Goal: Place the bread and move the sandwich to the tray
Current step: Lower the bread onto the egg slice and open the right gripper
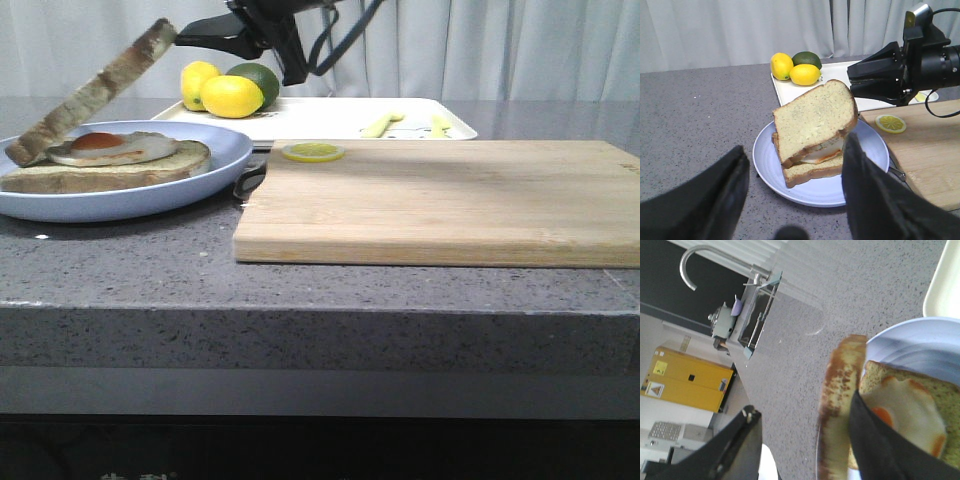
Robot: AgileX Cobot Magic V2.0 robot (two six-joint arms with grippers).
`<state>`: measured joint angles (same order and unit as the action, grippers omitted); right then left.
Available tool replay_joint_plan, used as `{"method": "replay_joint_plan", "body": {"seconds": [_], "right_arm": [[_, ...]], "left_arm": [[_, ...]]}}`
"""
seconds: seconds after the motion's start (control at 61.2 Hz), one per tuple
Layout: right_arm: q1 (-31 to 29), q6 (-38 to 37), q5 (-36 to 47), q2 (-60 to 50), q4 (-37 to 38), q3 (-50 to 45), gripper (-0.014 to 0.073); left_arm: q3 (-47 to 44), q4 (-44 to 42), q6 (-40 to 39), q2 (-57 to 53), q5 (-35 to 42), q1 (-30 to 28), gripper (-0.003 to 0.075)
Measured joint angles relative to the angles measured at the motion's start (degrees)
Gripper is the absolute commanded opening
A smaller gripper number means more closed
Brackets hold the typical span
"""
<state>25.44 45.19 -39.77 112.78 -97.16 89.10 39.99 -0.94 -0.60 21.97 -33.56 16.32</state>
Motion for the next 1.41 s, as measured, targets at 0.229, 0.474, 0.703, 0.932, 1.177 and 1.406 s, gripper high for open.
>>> {"method": "replay_joint_plan", "body": {"seconds": [0.229, 0.474, 0.703, 0.932, 1.177, 1.406], "right_arm": [[-6.32, -0.72, -8.24, -4.16, 10.30, -0.09, 0.0411], [-10.99, -11.02, -11.72, -14.16, 37.10, -0.09, 0.0411], [-11.10, -23.20, -16.73, -28.68, 68.01, -2.08, 0.0411], [-11.10, -25.68, -15.60, -46.89, 80.59, -13.23, 0.0411], [-11.10, -29.15, -14.94, -61.38, 86.36, -26.53, 0.0411], [-11.10, -35.21, -15.52, -71.36, 90.53, -37.19, 0.0411]], "left_arm": [[0.00, 0.00, 0.00, 0.00, 0.00, 0.00, 0.0410], [0.00, 0.00, 0.00, 0.00, 0.00, 0.00, 0.0410], [0.00, 0.00, 0.00, 0.00, 0.00, 0.00, 0.0410], [0.00, 0.00, 0.00, 0.00, 0.00, 0.00, 0.0410], [0.00, 0.00, 0.00, 0.00, 0.00, 0.00, 0.0410], [0.00, 0.00, 0.00, 0.00, 0.00, 0.00, 0.0410]]}}
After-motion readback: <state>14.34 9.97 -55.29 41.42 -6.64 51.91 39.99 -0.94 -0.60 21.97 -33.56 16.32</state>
